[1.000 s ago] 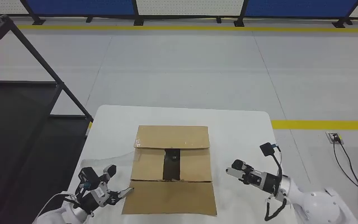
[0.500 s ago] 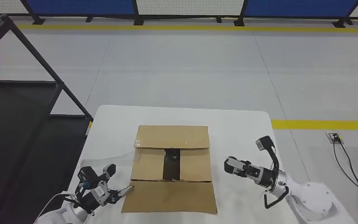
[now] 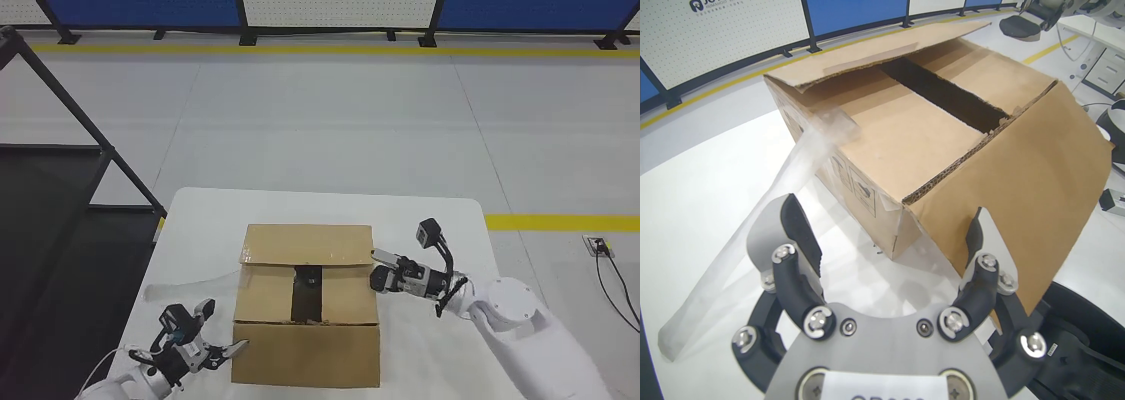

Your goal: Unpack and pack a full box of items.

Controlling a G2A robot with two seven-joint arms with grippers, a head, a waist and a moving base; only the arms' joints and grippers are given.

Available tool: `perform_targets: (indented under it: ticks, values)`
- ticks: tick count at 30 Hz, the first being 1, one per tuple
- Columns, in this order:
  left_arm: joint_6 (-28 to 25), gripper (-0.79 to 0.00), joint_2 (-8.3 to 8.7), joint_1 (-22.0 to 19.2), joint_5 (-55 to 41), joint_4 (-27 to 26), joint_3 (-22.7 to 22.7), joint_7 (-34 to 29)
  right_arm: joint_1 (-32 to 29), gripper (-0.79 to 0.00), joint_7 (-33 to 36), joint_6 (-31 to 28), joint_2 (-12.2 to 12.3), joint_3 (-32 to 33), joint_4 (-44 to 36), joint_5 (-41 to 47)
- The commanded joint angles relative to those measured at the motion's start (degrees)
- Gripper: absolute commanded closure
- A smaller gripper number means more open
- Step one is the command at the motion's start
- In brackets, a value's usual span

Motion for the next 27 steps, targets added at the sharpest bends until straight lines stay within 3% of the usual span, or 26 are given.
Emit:
perform_targets:
  ticks: [1, 11, 23, 27]
  values:
    - [0.3, -0.785, 0.02, -0.2, 0.1, 0.4, 0.4, 0.3, 1.9, -0.785, -0.8, 0.4, -0.8, -1.9, 1.9, -0.2]
    - [0.8, -0.785, 0.27, -0.3, 0.4, 0.9, 1.0, 1.1, 7.4, -0.785, -6.2, -2.9, -3.6, -5.5, 4.3, -1.5]
    - [0.4, -0.785, 0.67, 0.0, 0.8, 0.4, 1.2, 2.1, 17.8, -0.785, -20.6, 4.5, -7.3, -9.6, 8.9, -10.7]
    - [0.7, -0.785, 0.77, 0.3, 0.0, 0.1, 0.9, 2.4, 17.8, -0.785, -20.6, 4.5, -7.3, -9.6, 8.9, -10.7]
